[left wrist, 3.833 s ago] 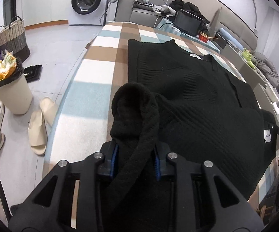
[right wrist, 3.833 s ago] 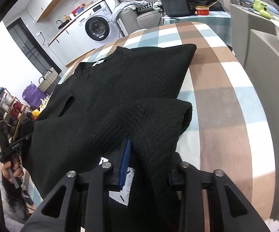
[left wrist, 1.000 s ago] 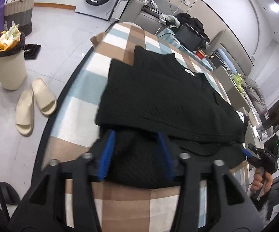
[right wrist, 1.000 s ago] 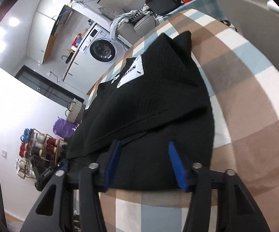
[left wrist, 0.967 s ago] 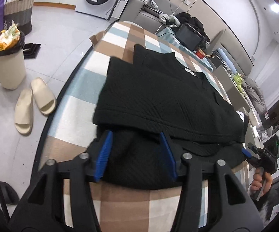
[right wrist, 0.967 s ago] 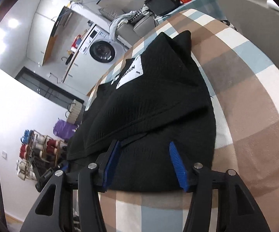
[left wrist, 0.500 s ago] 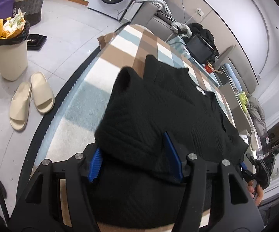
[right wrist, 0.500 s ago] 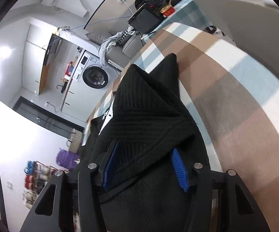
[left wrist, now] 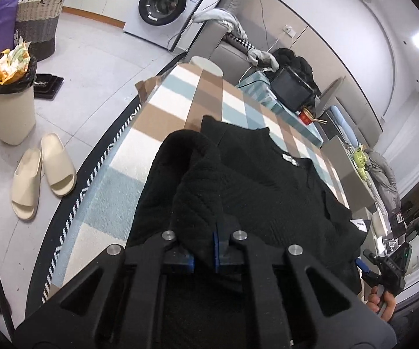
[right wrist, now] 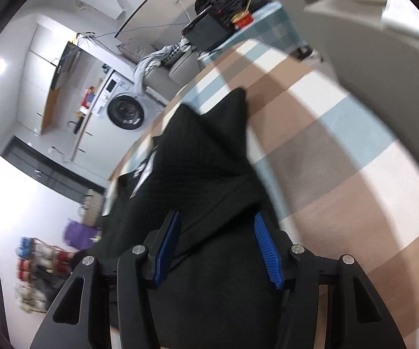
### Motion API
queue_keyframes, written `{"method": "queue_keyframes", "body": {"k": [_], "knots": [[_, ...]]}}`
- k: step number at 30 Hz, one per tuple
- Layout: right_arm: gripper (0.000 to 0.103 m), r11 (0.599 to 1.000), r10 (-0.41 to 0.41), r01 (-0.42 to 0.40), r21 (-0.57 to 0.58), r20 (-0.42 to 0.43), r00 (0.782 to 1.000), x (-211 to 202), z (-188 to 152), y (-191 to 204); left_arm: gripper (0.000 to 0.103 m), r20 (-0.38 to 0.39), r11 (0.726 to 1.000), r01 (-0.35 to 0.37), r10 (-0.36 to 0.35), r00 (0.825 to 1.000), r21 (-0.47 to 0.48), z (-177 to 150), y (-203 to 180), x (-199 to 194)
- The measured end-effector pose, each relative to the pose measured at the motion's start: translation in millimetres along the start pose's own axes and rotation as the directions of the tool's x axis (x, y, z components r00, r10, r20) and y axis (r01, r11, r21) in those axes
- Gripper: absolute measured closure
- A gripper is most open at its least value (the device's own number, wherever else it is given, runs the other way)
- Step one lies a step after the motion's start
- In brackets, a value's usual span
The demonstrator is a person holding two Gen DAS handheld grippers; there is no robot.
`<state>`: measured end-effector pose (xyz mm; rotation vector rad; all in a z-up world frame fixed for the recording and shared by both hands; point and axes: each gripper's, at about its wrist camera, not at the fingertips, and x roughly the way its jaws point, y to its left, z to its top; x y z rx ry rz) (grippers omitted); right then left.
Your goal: Fold small clothes
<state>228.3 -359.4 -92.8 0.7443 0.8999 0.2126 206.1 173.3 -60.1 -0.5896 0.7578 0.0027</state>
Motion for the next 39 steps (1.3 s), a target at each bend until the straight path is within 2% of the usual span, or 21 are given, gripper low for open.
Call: {"method": "queue_keyframes", "body": {"k": [3,7,11,15,19,27,28,30,32,36,39], "knots": [[0.049,0.999,0.041,-0.041,0.032,-0.005,0.999,5,6,-6,0.097,0.009,1.000,0.003,-0.003,1.000,0.012,5,-4,-2],[0.049,1.000,0.017,-0.017,0.001,-0.008,1.000,17,15,-2,0.097,0.010,1.000,0.004,-0.004,1.000,0.017,12,-5,-1],[0.049,0.998,0.057,-0.057,-0.020,-0.039,0.998,17,21,6,0.097,0.013,1.000,0.001,-0.001,1.000,0.030,16,-7,-2],[0.049,0.999,0.051,-0.050,0.017,-0.090,0.995,16,11,3,0.097,0.010,1.000,-0.001,0.000,1.000,0.029,18,-7,1],[0.049,0.998,0.051,-0.049,0.025,-0.084,0.995,13,4,-3,0.097,-0.001,0.999,-0.007,0.007,1.000,0.032,18,-6,4],[0.049,0.996,0.082,-0.080,0.030,-0.062,0.995,34,26,-5,0.097,-0.008,0.999,-0.008,0.008,1.000,0.036,18,-4,9],[0.051,0.997,0.078,-0.076,0.029,-0.060,0.995,35,28,-4,0.097,-0.007,0.999,-0.009,0.010,1.000,0.038,18,-4,9],[0.077,1.000,0.025,-0.024,0.002,-0.061,0.998,36,29,1,0.097,-0.005,0.999,-0.009,0.009,1.000,0.041,18,-6,8],[0.093,0.999,0.009,-0.010,-0.033,-0.050,0.999,29,27,7,0.097,0.001,0.999,-0.008,0.008,1.000,0.046,18,-7,6],[0.095,0.992,0.106,-0.107,-0.068,-0.025,0.994,10,35,24,0.097,0.014,0.999,0.007,-0.008,1.000,0.047,22,-10,-2],[0.095,0.987,0.136,-0.134,-0.094,0.013,0.991,4,51,43,0.097,0.034,0.998,0.021,-0.023,0.999,0.054,31,-15,-6]]}}
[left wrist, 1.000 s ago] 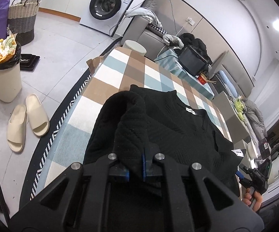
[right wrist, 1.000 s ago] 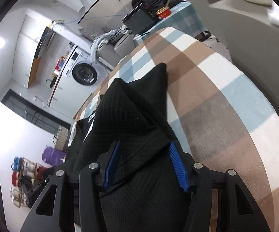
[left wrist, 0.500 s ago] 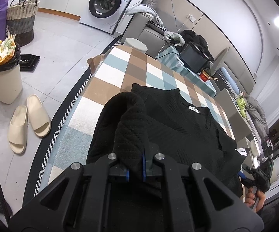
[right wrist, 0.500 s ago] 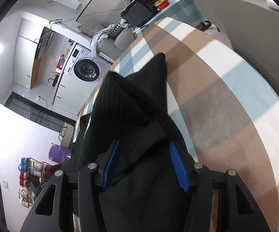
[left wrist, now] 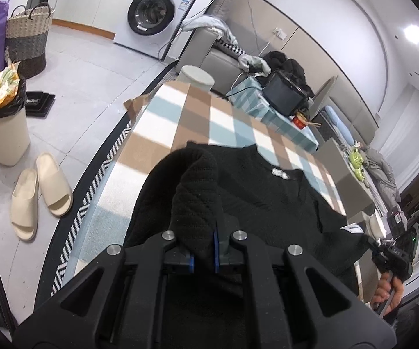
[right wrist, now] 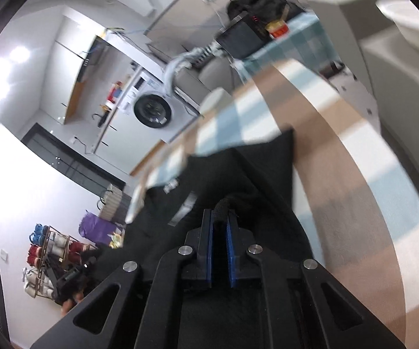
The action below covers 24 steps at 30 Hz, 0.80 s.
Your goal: Fold small clothes
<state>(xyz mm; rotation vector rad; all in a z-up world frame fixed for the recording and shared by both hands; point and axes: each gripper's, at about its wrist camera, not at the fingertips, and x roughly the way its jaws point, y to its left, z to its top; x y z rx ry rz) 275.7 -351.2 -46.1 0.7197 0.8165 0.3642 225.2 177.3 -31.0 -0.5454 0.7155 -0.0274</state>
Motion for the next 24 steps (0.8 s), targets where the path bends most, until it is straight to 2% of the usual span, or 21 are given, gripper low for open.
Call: {"method": "queue_keyframes", "body": {"k": [3,5,7,9,10,11,12,13,14,18,24], "knots": [[0.095,0.999,0.046,-0.046,0.003,0.053,0.998,11,31,18,0.097,0.017,1.000,0.001,-0.001,1.000,0.004,17,-5,4],[0.095,0.999,0.037,-0.038,0.007,0.096,0.995,20,49,24,0.097,0.029,1.000,-0.009,0.009,1.000,-0.005,33,-6,14],[0.091,0.998,0.011,-0.018,0.053,0.129,0.992,42,72,20,0.097,0.006,0.999,-0.029,0.029,1.000,-0.025,48,-5,31],[0.084,0.996,-0.040,0.031,0.083,0.110,0.993,57,85,13,0.084,-0.013,0.997,-0.033,0.032,0.999,-0.065,60,0,47],[0.084,0.994,-0.051,0.041,0.099,0.099,0.994,61,88,10,0.068,-0.023,0.996,-0.038,0.036,0.999,-0.084,62,3,52],[0.081,0.992,-0.053,0.042,0.122,0.090,0.995,63,87,5,0.047,-0.029,0.992,-0.061,0.059,0.998,-0.108,64,8,54],[0.072,0.992,-0.055,0.044,0.121,0.091,0.994,61,85,2,0.039,-0.021,0.990,-0.079,0.077,0.997,-0.117,65,10,54],[0.067,0.992,-0.061,0.051,0.115,0.093,0.994,59,83,1,0.031,0.000,0.989,-0.086,0.086,0.996,-0.122,64,12,52],[0.061,0.993,-0.072,0.062,0.105,0.096,0.993,55,80,-1,0.026,0.017,0.990,-0.081,0.084,0.996,-0.116,63,14,48],[0.061,0.990,-0.126,0.121,0.072,0.065,0.990,46,70,-13,0.026,0.003,0.992,-0.096,0.097,0.995,-0.083,54,16,46],[0.059,0.982,-0.184,0.183,-0.051,-0.024,0.983,54,57,-14,0.026,-0.028,0.991,-0.128,0.127,0.991,-0.029,36,18,47]]}}
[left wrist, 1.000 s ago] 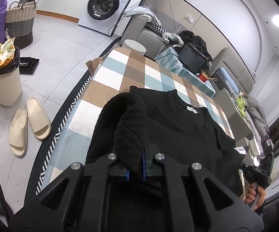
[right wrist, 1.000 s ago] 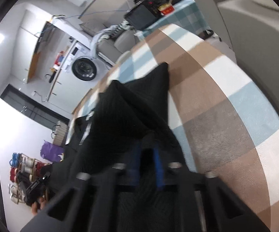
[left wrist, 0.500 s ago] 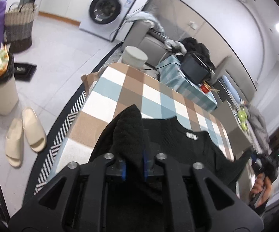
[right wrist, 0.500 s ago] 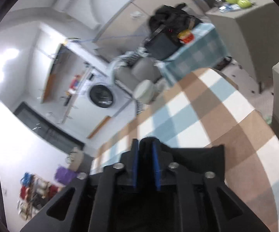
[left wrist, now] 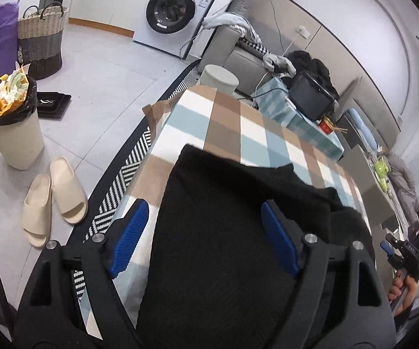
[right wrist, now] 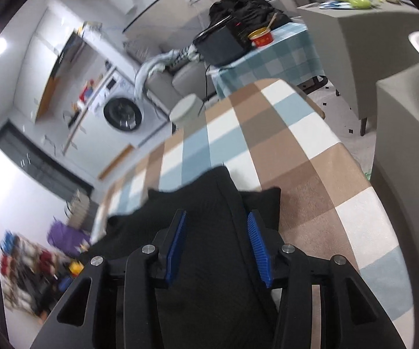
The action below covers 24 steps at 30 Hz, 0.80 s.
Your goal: Fold small clothes
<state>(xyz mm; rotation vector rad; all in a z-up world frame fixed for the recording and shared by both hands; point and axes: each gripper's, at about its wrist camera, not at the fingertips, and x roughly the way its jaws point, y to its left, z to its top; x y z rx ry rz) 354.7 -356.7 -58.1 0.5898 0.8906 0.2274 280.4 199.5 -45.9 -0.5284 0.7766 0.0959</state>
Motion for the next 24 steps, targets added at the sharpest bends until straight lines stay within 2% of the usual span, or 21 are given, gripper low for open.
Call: {"method": "queue_keyframes", "body": {"k": [3,9,13,15,16,18,20,22,24], "knots": [[0.059,0.996,-0.016,0.013,-0.092,-0.033,0.999,8,-4,11,0.026,-0.015,1.000,-0.015,0.015,1.000,0.018,-5,-1,1],[0.059,0.970,-0.112,0.093,-0.227,-0.073,0.991,42,-2,25,0.026,-0.034,0.996,-0.040,0.043,0.999,0.083,-11,-9,9],[0.059,0.951,-0.184,0.157,-0.268,-0.076,0.980,63,2,22,0.026,-0.044,0.993,-0.048,0.053,0.998,0.112,-15,-10,13],[0.060,0.952,-0.173,0.145,-0.269,-0.086,0.981,71,5,20,0.026,-0.049,0.992,-0.055,0.061,0.997,0.118,-16,-9,16],[0.064,0.950,-0.173,0.145,-0.278,-0.081,0.982,72,5,21,0.026,-0.052,0.991,-0.057,0.064,0.997,0.120,-17,-8,18],[0.095,0.941,-0.164,0.136,-0.309,-0.066,0.984,72,4,26,0.026,-0.060,0.991,-0.058,0.065,0.996,0.121,-18,-7,21],[0.097,0.935,-0.115,0.096,-0.341,-0.035,0.993,62,2,33,0.026,-0.062,0.991,-0.057,0.064,0.996,0.120,-19,-6,21],[0.098,0.925,-0.067,0.074,-0.373,0.032,0.997,44,2,41,0.026,-0.062,0.990,-0.058,0.066,0.996,0.127,-19,-6,21],[0.098,0.918,-0.104,0.144,-0.369,0.127,0.986,25,6,44,0.026,-0.059,0.988,-0.065,0.074,0.996,0.141,-20,-6,21]]}}
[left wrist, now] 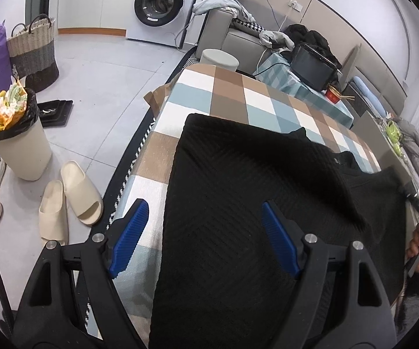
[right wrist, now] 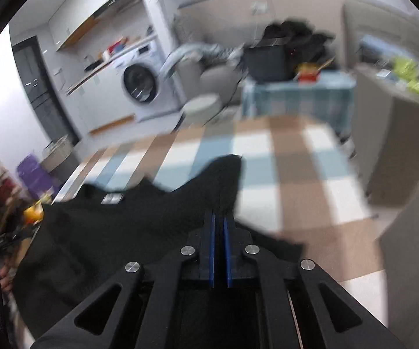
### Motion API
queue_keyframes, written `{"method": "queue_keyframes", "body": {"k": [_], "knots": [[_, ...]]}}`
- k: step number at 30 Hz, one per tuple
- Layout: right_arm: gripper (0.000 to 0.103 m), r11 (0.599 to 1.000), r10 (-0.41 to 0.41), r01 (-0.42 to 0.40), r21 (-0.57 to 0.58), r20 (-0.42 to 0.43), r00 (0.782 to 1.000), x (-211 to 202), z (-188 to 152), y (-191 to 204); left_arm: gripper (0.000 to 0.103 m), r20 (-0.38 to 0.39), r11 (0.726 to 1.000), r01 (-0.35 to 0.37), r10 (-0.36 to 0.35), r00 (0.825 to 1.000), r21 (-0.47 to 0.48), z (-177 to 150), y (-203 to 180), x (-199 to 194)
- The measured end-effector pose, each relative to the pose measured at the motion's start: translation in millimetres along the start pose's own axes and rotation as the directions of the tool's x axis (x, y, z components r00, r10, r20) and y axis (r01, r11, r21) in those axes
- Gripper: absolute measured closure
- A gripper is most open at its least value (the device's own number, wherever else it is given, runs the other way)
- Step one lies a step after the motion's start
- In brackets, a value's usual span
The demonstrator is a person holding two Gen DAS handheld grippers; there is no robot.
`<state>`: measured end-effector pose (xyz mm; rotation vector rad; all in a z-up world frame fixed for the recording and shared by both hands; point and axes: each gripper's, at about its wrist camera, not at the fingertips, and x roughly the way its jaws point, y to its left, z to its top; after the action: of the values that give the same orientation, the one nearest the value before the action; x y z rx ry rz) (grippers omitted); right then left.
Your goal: Fold small clothes
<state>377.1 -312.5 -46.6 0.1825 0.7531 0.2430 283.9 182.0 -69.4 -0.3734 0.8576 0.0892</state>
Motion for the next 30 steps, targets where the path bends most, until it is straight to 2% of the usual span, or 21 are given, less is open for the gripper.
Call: {"method": "queue_keyframes", "body": {"k": [2,4,5,6,8,10,11,12,14,21,30], "knots": [[0.098,0.997,-0.058,0.057,0.054,0.014,0.998,-5,4,-11,0.026,0.000,1.000,-0.004,0.004,1.000,0.009,-2,0,-2],[0.093,0.990,-0.115,0.119,0.077,-0.061,0.992,8,5,-20,0.026,-0.001,1.000,-0.007,0.007,1.000,0.010,-3,-1,-4],[0.084,0.988,-0.122,0.132,0.082,-0.115,0.986,16,3,-22,0.026,-0.003,1.000,-0.010,0.010,1.000,0.009,-4,-1,-5],[0.078,0.987,-0.114,0.131,0.095,-0.168,0.979,21,1,-25,0.025,-0.003,1.000,-0.014,0.014,1.000,0.008,-6,-1,-8],[0.077,0.985,-0.082,0.110,0.129,-0.204,0.975,13,-5,-27,0.025,0.001,1.000,-0.020,0.020,1.000,0.013,-12,-1,-15],[0.060,0.989,-0.051,0.076,0.131,-0.181,0.982,-9,-13,-24,0.025,-0.001,0.999,-0.031,0.031,1.000,0.024,-19,-1,-23],[0.048,0.990,-0.019,0.042,0.136,-0.168,0.986,-22,-19,-22,0.025,-0.001,0.999,-0.037,0.037,0.999,0.032,-24,-1,-28],[0.043,0.990,0.022,0.001,0.141,-0.161,0.987,-36,-26,-20,0.026,0.000,0.998,-0.041,0.041,0.999,0.040,-28,-2,-32],[0.039,0.990,0.054,-0.031,0.135,-0.172,0.984,-54,-41,-15,0.025,0.004,0.998,-0.038,0.038,0.999,0.055,-36,-4,-40],[0.036,0.991,0.070,-0.044,0.124,-0.217,0.974,-90,-77,-4,0.025,-0.028,0.997,-0.024,0.027,0.999,0.079,-61,-13,-56],[0.034,0.993,0.073,-0.045,0.105,-0.281,0.957,-106,-118,-6,0.025,-0.073,0.992,-0.057,0.066,0.995,0.114,-94,-19,-67]]}}
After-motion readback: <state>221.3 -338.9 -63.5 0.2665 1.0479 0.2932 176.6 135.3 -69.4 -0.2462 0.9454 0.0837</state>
